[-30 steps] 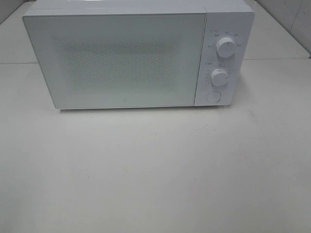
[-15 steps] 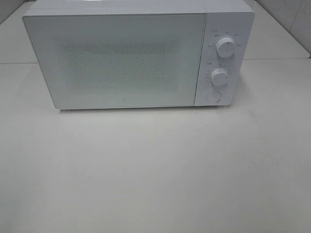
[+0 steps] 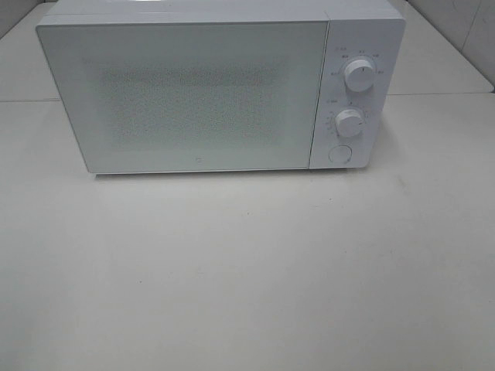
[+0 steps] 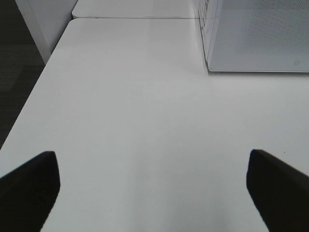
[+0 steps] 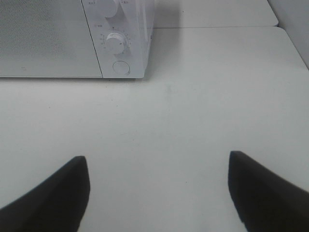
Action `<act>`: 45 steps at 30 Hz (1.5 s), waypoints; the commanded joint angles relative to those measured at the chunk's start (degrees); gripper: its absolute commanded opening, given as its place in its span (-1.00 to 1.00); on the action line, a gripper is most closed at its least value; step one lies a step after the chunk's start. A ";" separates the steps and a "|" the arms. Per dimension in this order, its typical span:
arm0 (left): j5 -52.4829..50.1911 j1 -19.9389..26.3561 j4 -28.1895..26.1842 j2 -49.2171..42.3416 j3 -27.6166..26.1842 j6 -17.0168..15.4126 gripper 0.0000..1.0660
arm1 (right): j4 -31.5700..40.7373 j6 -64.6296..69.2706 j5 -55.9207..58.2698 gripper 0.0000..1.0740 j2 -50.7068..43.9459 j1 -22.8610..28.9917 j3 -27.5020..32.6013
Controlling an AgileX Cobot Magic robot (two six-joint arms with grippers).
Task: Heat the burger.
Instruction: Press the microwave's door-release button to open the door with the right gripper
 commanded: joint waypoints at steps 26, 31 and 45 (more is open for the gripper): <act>-0.74 0.29 -0.23 -0.80 0.00 0.17 0.84 | 0.00 -0.40 -35.70 0.41 19.77 -0.23 4.47; -0.74 0.29 -0.23 -0.80 0.00 0.17 0.84 | 0.00 -0.40 -44.52 0.41 28.30 -0.23 5.16; -0.74 0.29 -0.23 -0.80 0.00 0.17 0.84 | -0.29 -0.40 -66.75 0.29 49.68 -0.23 5.16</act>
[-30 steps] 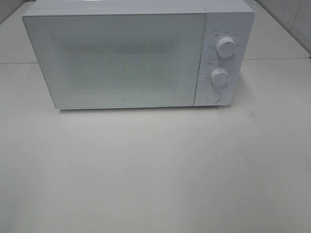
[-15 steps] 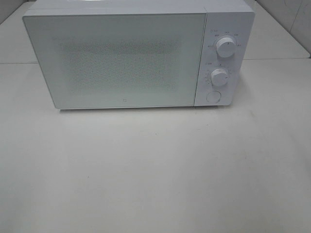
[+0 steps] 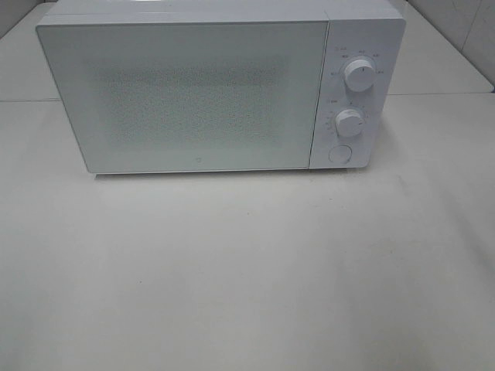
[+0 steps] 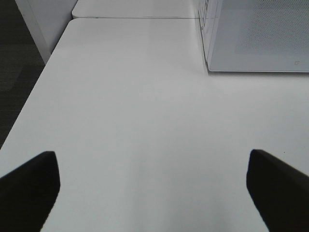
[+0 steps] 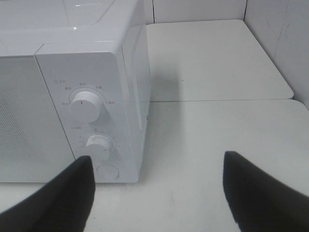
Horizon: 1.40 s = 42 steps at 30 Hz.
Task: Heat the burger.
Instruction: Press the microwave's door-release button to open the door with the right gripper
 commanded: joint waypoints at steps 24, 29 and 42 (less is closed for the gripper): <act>-0.74 0.29 -0.23 -0.80 0.00 0.17 0.84 | 3.78 20.17 -28.65 -1.00 30.77 14.67 0.06; -0.74 0.29 -0.23 -0.80 0.00 0.17 0.84 | 4.30 36.50 -32.31 -1.00 34.66 18.45 0.06; -0.74 0.29 -0.23 -0.80 0.00 0.17 0.84 | 7.96 62.62 -39.48 -1.00 44.92 24.98 0.06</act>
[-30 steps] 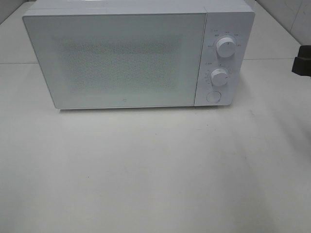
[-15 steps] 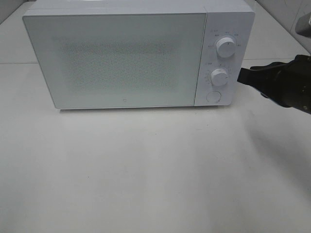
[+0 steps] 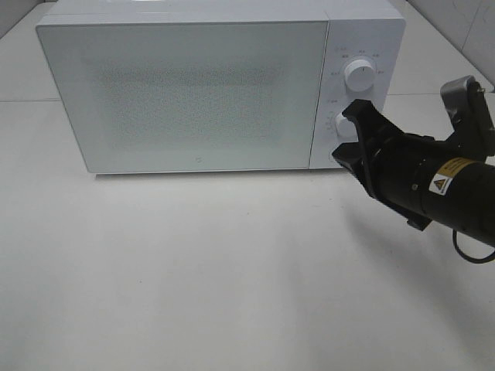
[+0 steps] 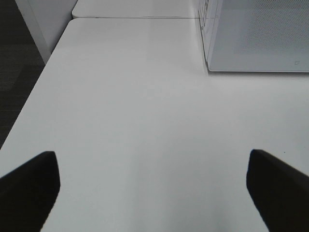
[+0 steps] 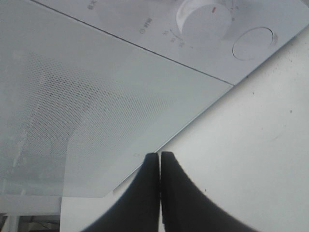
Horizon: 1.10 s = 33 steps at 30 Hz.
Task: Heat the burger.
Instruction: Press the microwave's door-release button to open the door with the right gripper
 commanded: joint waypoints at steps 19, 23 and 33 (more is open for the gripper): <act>-0.74 0.29 -0.23 -0.80 0.00 0.17 0.84 | 24.81 6.36 -4.53 -1.00 3.61 10.54 0.11; -0.74 0.29 -0.23 -0.80 0.00 0.17 0.84 | 25.38 6.99 -5.10 -1.00 4.81 10.54 0.11; -0.74 0.29 -0.23 -0.80 0.00 0.17 0.84 | 25.38 12.66 -10.71 -1.00 11.75 10.49 0.06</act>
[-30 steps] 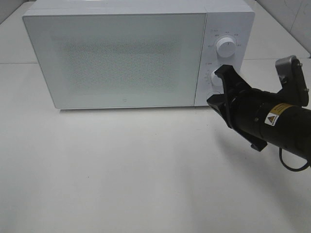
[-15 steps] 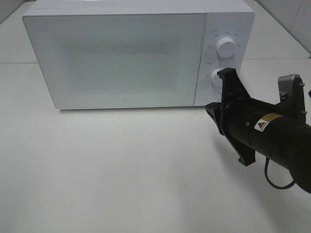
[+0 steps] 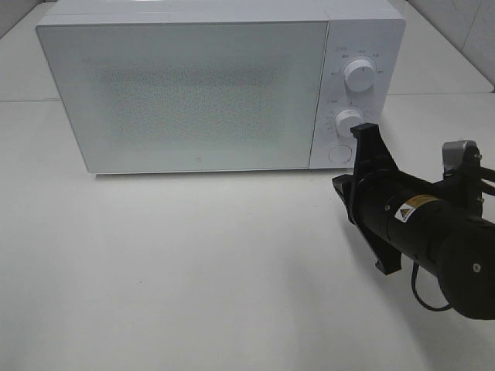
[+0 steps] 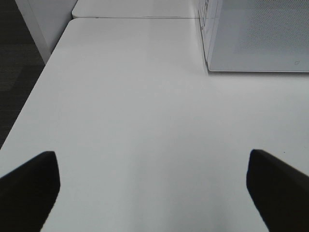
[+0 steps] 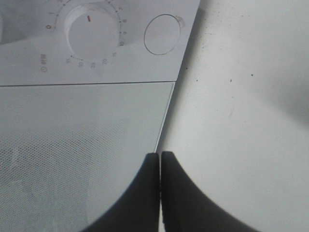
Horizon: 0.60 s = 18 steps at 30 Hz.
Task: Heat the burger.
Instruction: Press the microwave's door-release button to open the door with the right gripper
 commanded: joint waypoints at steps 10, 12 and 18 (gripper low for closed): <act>-0.74 0.29 -0.23 -0.80 0.00 0.17 0.84 | -8.08 9.63 -4.58 -1.00 7.56 -3.84 -2.81; -0.74 0.29 -0.23 -0.80 0.00 0.17 0.84 | -9.22 10.14 -4.58 -1.00 8.54 -4.87 -3.90; -0.74 0.29 -0.23 -0.80 0.00 0.17 0.84 | -10.94 10.14 -4.53 -1.00 9.45 -8.54 -6.42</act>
